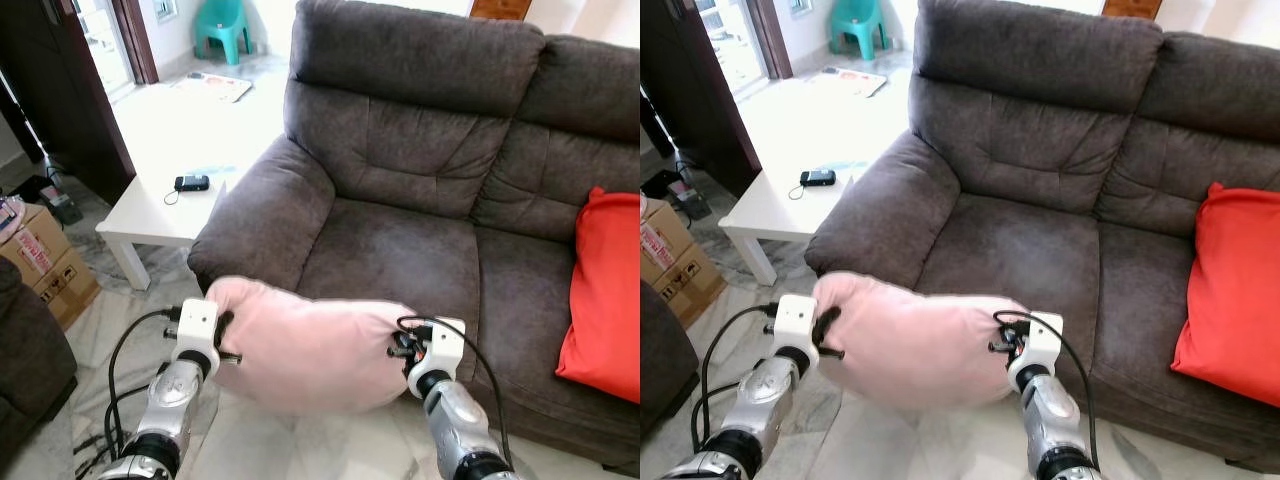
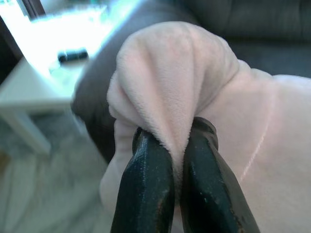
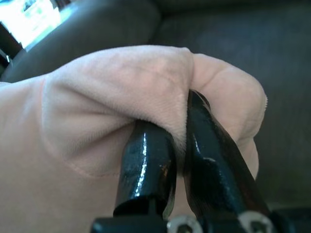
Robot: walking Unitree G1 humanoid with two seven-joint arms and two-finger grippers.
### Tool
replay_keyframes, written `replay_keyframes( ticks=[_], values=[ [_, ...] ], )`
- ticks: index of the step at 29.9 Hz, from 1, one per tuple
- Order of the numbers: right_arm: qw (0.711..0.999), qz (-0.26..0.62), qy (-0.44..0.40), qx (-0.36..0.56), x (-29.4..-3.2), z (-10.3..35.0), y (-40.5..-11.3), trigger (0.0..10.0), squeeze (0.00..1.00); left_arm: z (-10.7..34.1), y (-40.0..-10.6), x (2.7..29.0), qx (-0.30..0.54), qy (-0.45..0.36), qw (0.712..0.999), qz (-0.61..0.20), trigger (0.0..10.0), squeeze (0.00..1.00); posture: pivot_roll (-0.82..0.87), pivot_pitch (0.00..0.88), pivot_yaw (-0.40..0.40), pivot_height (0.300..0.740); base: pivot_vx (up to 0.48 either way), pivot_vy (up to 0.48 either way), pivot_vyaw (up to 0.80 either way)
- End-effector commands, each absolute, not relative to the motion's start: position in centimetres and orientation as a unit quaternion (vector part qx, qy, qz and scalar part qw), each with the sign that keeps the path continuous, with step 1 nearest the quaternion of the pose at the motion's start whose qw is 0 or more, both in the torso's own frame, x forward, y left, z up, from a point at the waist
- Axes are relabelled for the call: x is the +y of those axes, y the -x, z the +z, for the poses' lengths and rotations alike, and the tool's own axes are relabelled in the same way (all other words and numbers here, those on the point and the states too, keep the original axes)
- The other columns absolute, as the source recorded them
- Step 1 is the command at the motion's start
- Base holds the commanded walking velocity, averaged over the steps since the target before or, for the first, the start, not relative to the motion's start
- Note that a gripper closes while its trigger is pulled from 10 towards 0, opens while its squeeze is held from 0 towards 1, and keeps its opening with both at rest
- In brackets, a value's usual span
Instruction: Move the pillow to the sofa from floor
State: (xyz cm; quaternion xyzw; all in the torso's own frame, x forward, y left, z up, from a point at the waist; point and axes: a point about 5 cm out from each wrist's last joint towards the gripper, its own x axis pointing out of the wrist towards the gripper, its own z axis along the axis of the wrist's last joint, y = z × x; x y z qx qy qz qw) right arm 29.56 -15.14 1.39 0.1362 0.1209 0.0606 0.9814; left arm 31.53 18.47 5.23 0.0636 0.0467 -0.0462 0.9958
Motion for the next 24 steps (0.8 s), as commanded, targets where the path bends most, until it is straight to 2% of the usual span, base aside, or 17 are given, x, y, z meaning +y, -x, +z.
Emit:
replay_keyframes(
  ticks=[1,8,11,17,20,24],
  values=[
    [0.989,0.067,-0.127,0.043,-15.2,3.9,-30.7,10.0,0.0,8.2,-32.4,18.1,-0.035,-0.08,0.995,-0.038,10.0,0.0,0.11,0.0,-0.088,0.74,0.0,0.0,0.0],
    [0.991,0.08,-0.103,-0.022,-14.6,6.6,-30.8,10.0,0.0,12.2,-33.0,16.5,-0.118,-0.094,0.986,-0.072,10.0,0.0,0.11,0.0,-0.09,0.74,0.0,0.0,0.0],
    [0.99,0.111,-0.076,-0.05,-13.6,8.0,-30.6,10.0,0.0,12.8,-32.8,16.1,-0.132,-0.109,0.982,-0.078,10.0,0.0,0.12,0.0,-0.09,0.74,0.0,0.0,0.0],
    [0.988,0.105,-0.08,-0.075,-13.2,9.3,-30.3,10.0,0.0,13.7,-32.5,16.3,-0.149,-0.107,0.982,-0.055,10.0,0.0,0.12,0.0,-0.093,0.74,0.0,0.0,0.0],
    [0.986,0.105,-0.08,-0.103,-12.6,11.1,-30.4,10.0,0.0,14.8,-31.8,14.8,-0.169,-0.12,0.975,-0.077,10.0,0.0,0.12,0.0,-0.096,0.74,0.0,0.0,0.0],
    [0.983,0.116,-0.073,-0.118,-12.0,12.1,-30.4,10.0,0.0,15.3,-31.4,14.3,-0.178,-0.119,0.973,-0.084,10.0,0.0,0.12,0.0,-0.097,0.74,0.0,0.0,0.0]
  ],
)
